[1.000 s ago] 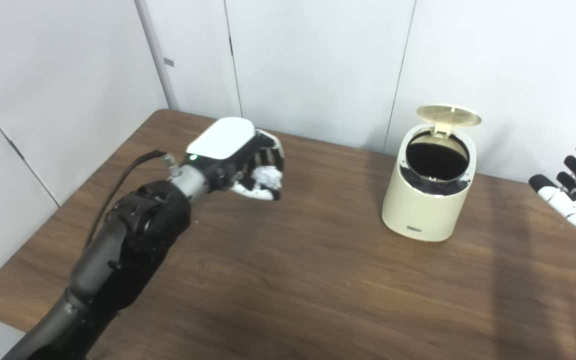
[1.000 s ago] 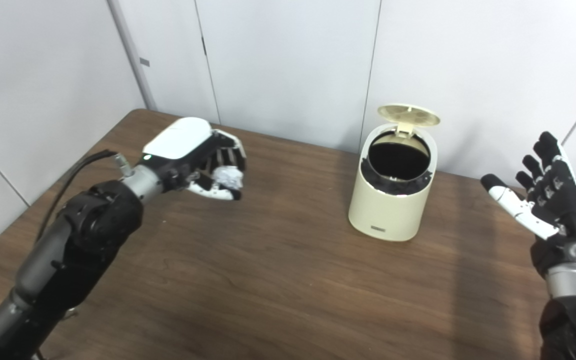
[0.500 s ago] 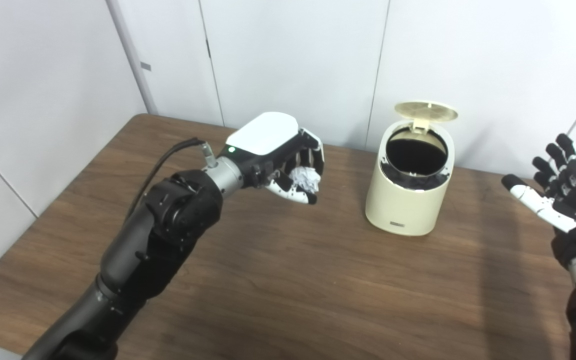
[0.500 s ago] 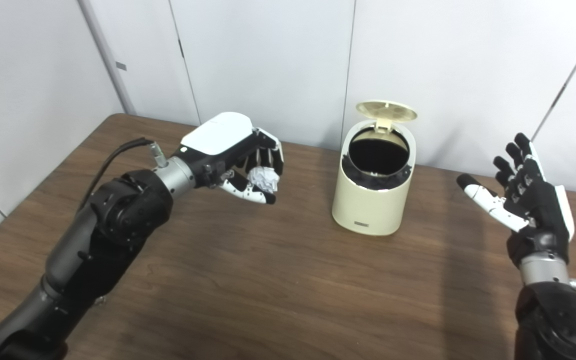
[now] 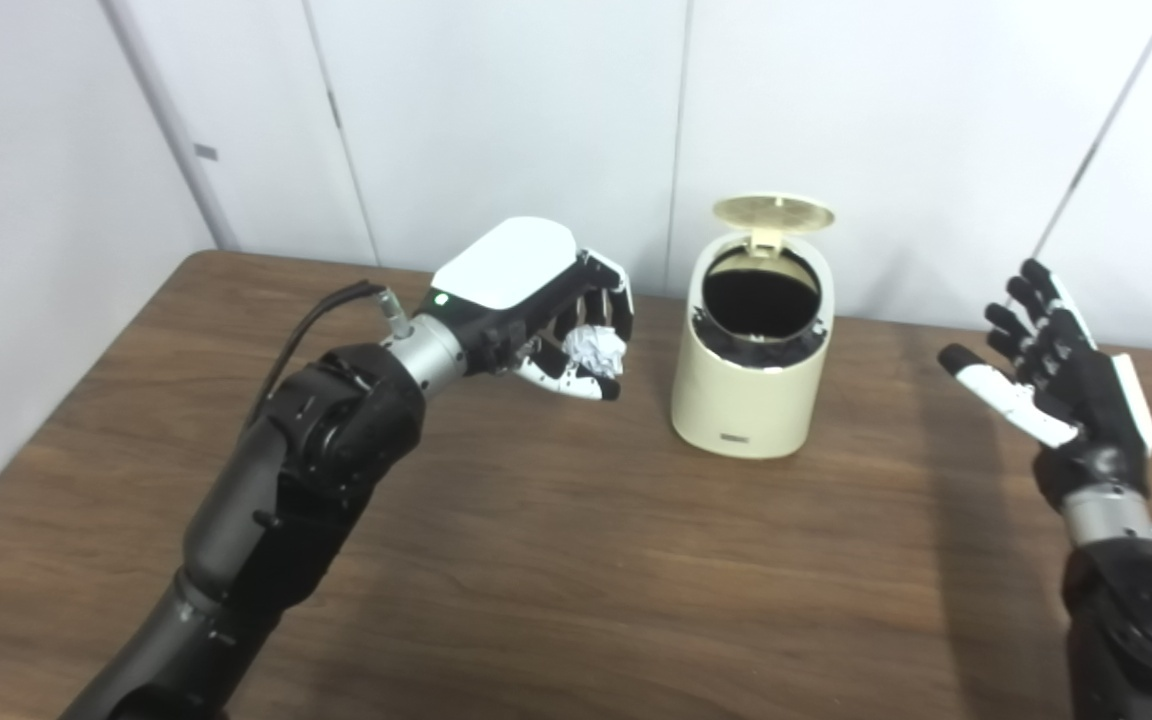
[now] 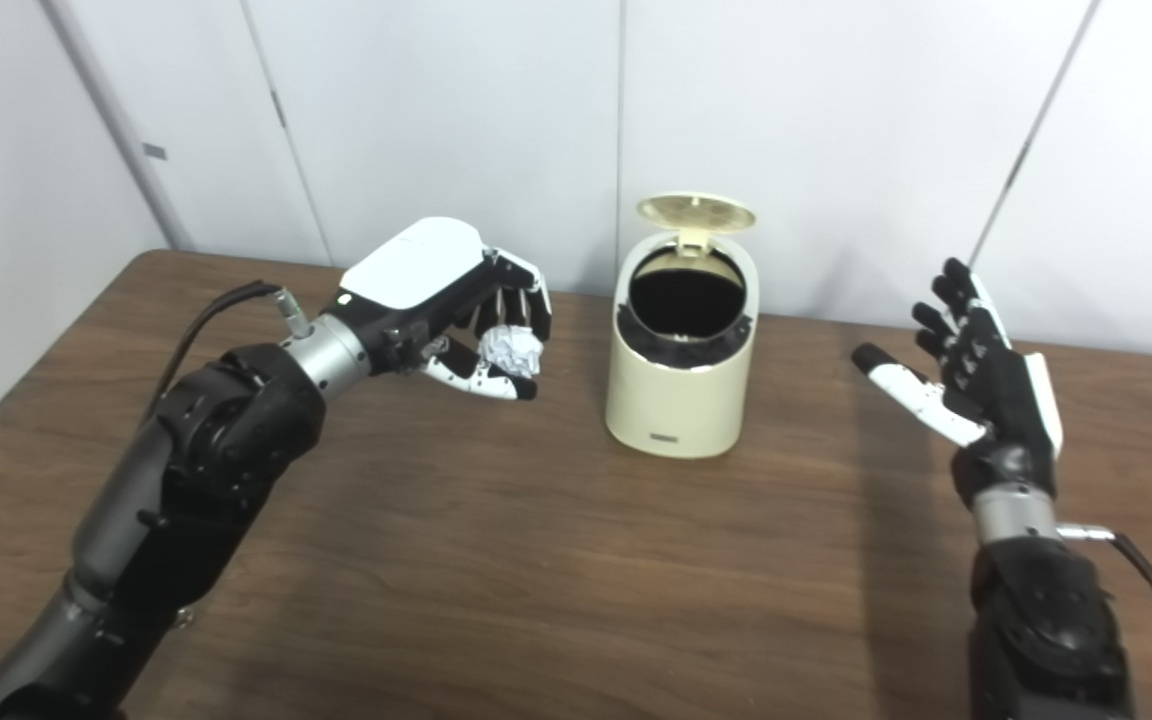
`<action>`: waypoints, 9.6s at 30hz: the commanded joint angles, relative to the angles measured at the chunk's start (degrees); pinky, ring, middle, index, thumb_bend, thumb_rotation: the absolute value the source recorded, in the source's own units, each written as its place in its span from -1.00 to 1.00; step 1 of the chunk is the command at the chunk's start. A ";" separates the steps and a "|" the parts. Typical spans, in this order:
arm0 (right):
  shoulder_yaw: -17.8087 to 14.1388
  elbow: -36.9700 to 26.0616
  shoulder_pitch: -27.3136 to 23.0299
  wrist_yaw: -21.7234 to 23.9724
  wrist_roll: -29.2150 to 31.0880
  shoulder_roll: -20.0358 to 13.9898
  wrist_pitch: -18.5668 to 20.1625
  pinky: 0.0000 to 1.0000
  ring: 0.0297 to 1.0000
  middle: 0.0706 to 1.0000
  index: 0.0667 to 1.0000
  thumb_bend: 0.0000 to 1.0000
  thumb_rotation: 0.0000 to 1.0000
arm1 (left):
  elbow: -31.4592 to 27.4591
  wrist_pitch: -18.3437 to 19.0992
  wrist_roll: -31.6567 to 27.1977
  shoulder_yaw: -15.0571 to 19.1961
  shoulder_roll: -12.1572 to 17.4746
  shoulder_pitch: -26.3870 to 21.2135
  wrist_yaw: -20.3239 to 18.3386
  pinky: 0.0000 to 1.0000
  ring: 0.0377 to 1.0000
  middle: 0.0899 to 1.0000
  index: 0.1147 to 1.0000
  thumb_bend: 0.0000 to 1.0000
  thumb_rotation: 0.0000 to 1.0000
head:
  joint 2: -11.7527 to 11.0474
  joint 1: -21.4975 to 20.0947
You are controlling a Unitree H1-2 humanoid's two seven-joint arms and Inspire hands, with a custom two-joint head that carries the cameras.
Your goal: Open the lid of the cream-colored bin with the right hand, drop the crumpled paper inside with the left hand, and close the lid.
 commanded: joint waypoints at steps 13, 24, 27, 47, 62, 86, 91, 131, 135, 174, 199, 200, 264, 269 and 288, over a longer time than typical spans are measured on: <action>0.74 -1.55 -1.10 0.05 -0.39 0.61 -3.21 0.63 0.73 0.84 0.84 0.53 -0.22 | 2.17 -4.47 0.27 0.27 -3.21 -3.93 5.45 -0.41 -0.32 -0.17 -0.07 0.00 -1.00 | -2.13 -3.05; 1.15 -1.72 -0.60 -0.37 -1.95 0.94 -3.61 0.60 0.72 0.82 0.83 0.53 -0.20 | 6.58 -6.44 -0.01 -1.50 -5.54 -7.42 7.39 -0.39 -0.31 -0.17 -0.06 0.00 -1.00 | -3.37 -3.96; 1.29 -1.80 -0.41 -0.33 -2.12 0.94 -3.67 0.62 0.72 0.82 0.83 0.55 -0.17 | 7.77 -7.23 0.51 -1.73 -5.80 -7.89 8.37 -0.39 -0.30 -0.16 -0.06 0.00 -1.00 | -3.64 -4.35; 1.34 -1.22 -0.23 -0.64 -2.12 1.73 -3.91 0.68 0.73 0.84 0.85 0.51 -0.27 | 16.32 -13.77 1.78 -2.34 -9.31 -10.31 18.41 -0.40 -0.31 -0.17 -0.06 0.00 -1.00 | -5.54 -6.29; 1.48 -2.22 0.46 -0.77 -3.24 1.93 -4.26 0.64 0.75 0.85 0.84 0.45 -0.33 | 20.69 -14.24 4.60 -4.59 -12.24 -12.44 22.93 -0.47 -0.35 -0.18 -0.01 -0.02 -1.00 | -5.17 -6.96; 1.41 -3.24 1.07 -0.81 -3.22 1.63 -3.91 0.65 0.74 0.84 0.84 0.47 -0.28 | 34.92 -15.18 20.15 -12.31 -14.73 -14.08 45.15 -0.42 -0.32 -0.23 -0.04 -0.01 -1.00 | -4.43 -7.29; 1.30 -2.86 1.14 -0.67 -3.07 1.50 -4.35 0.63 0.74 0.84 0.85 0.48 -0.28 | 37.27 -14.37 22.00 -14.09 -14.34 -14.72 47.35 -0.39 -0.30 -0.20 -0.04 -0.01 -1.00 | -4.28 -7.39; 1.59 -3.67 0.90 -0.71 -3.69 1.38 -3.75 0.51 0.70 0.82 0.81 0.49 -0.28 | 36.41 -2.97 24.34 -18.89 -11.40 -16.35 34.96 0.23 0.72 0.82 0.64 1.00 -0.61 | -3.27 -7.04; 1.41 -3.32 0.86 -0.72 -3.45 1.45 -3.80 0.58 0.73 0.83 0.81 0.48 -0.30 | 35.15 -4.49 21.58 -18.20 -11.16 -16.04 33.41 0.24 0.68 0.79 0.64 1.00 -0.61 | -3.10 -7.03; 1.33 -2.80 1.09 -0.17 -3.05 -0.03 -4.21 0.62 0.72 0.85 0.83 0.42 -0.29 | 15.53 -11.47 -20.53 9.39 -19.53 4.25 36.38 -0.34 -0.22 -0.14 -0.06 0.00 -1.00 | -2.99 -6.11; 1.27 -2.11 1.77 0.26 -1.48 0.27 -5.25 0.62 0.72 0.85 0.83 0.46 -0.25 | 21.98 -15.54 -35.56 10.54 -16.79 10.61 26.69 0.16 0.41 0.52 0.58 0.20 0.02 | -2.58 -6.46; 1.32 -1.99 1.81 0.34 -1.38 0.24 -5.45 0.62 0.72 0.85 0.83 0.46 -0.25 | 22.61 -15.72 -36.47 10.64 -16.79 10.66 26.26 0.18 0.43 0.54 0.61 0.16 0.00 | -2.74 -6.41; 5.20 -4.90 -8.24 0.57 -11.66 -2.18 -5.31 0.48 0.66 0.76 0.73 0.18 -0.20 | 30.86 -22.91 -33.22 15.68 -15.27 11.92 31.36 0.04 0.28 0.42 0.54 0.01 -0.25 | -7.72 -11.38; 5.36 -4.50 -10.65 1.45 -11.00 -2.55 -4.61 0.49 0.68 0.77 0.72 0.13 -0.32 | 31.12 -23.21 -32.90 15.51 -15.39 12.02 31.49 0.04 0.28 0.41 0.54 0.01 -0.26 | -7.94 -11.26; 10.69 -4.41 -16.32 6.75 -16.01 -4.58 -1.28 0.49 0.68 0.76 0.70 0.29 0.11 | 31.69 -23.07 -32.62 15.21 -15.45 11.25 31.76 0.07 0.27 0.43 0.56 0.13 -0.33 | -7.96 -10.38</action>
